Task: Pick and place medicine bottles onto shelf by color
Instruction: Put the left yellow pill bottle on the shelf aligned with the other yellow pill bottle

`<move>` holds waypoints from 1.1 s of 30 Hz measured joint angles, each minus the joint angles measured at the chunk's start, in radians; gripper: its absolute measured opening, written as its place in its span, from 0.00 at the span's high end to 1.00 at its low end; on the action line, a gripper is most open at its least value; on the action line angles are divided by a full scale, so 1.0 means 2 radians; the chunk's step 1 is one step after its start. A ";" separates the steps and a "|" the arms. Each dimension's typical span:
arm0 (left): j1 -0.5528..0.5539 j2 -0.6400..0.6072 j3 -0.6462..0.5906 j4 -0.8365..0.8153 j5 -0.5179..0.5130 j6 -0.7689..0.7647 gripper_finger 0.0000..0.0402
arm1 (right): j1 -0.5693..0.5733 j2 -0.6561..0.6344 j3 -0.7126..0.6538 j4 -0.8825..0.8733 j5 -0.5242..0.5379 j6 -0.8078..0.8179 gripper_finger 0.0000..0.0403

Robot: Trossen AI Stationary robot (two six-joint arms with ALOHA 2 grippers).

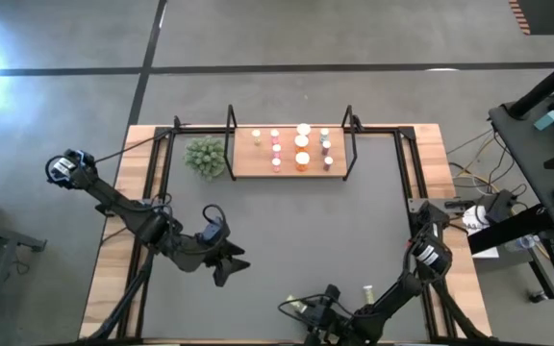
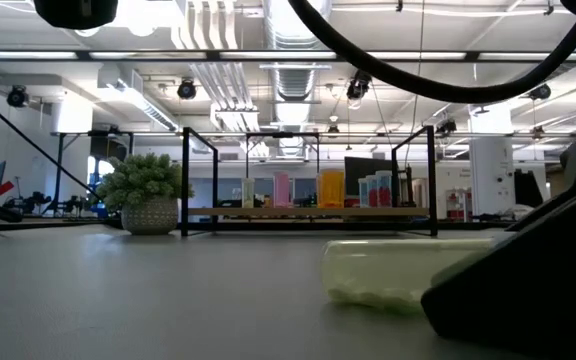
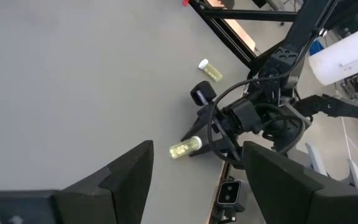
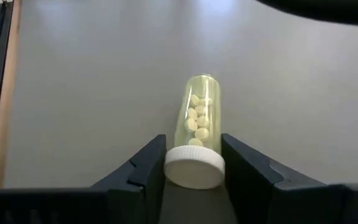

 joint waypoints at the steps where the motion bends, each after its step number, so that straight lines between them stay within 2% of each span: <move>1: 0.000 0.000 0.000 0.000 0.000 0.000 0.43 | 0.000 0.000 0.000 0.000 -0.001 0.000 0.68; 7: 0.000 0.000 0.000 0.000 0.001 0.000 0.43 | -0.001 -0.004 0.004 0.001 -0.014 -0.001 0.75; 12: 0.000 0.001 0.000 0.002 0.008 0.000 0.43 | -0.001 -0.032 0.004 -0.020 -0.073 -0.017 0.72; 18: 0.000 0.002 -0.001 0.003 0.025 0.011 0.43 | -0.016 -0.084 0.004 -0.109 -0.129 -0.035 0.72; 26: 0.006 0.002 -0.001 0.004 0.024 0.130 0.43 | -0.062 -0.177 0.004 -0.254 -0.157 -0.049 0.73; 33: 0.032 0.002 -0.001 0.008 -0.013 0.297 0.43 | -0.124 -0.263 0.003 -0.300 -0.224 -0.074 0.73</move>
